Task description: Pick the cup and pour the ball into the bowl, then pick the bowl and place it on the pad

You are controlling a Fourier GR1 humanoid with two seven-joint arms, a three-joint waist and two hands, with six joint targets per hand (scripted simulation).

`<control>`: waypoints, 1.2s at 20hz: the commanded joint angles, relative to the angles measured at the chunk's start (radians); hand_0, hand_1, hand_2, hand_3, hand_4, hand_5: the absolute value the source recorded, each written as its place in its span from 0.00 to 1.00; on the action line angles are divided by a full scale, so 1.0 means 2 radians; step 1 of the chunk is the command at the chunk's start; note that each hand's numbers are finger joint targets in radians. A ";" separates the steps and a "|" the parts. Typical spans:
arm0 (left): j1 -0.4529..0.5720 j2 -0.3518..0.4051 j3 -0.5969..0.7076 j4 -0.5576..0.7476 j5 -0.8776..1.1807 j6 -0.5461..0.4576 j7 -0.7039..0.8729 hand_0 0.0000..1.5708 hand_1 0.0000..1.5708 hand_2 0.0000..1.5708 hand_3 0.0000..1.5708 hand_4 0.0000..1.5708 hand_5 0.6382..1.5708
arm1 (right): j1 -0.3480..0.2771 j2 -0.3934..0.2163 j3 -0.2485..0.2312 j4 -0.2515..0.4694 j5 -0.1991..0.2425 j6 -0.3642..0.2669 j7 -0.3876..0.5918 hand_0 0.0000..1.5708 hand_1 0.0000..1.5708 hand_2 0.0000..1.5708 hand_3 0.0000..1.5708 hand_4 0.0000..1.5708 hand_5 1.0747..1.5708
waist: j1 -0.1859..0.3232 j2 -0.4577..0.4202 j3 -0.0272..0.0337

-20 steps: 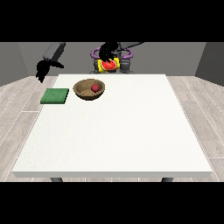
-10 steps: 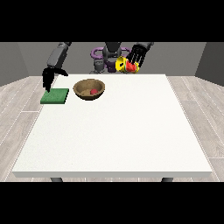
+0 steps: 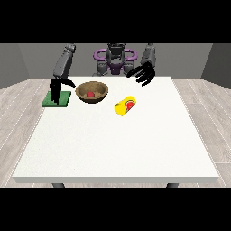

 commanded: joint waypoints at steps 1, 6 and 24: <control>0.035 -0.007 0.021 0.013 0.104 -0.001 -0.061 0.00 0.00 0.00 0.00 0.00 0.97 | 0.005 0.032 0.025 -0.017 0.010 -0.005 0.010 0.00 0.00 0.00 0.00 0.24 0.99 | -0.024 0.003 0.0009; 0.031 0.002 0.065 0.085 0.124 -0.044 -0.090 0.00 0.00 0.00 0.00 0.00 0.94 | -0.001 0.068 0.055 -0.041 0.022 -0.045 0.059 0.00 0.00 0.00 0.00 0.07 0.94 | -0.049 -0.038 0.0020; 0.006 -0.005 0.018 -0.001 0.120 -0.068 -0.028 0.00 0.00 0.00 0.00 0.00 0.99 | 0.025 0.093 0.036 0.065 0.020 -0.037 -0.058 0.00 0.00 0.00 0.00 0.10 0.91 | 0.014 -0.007 0.0029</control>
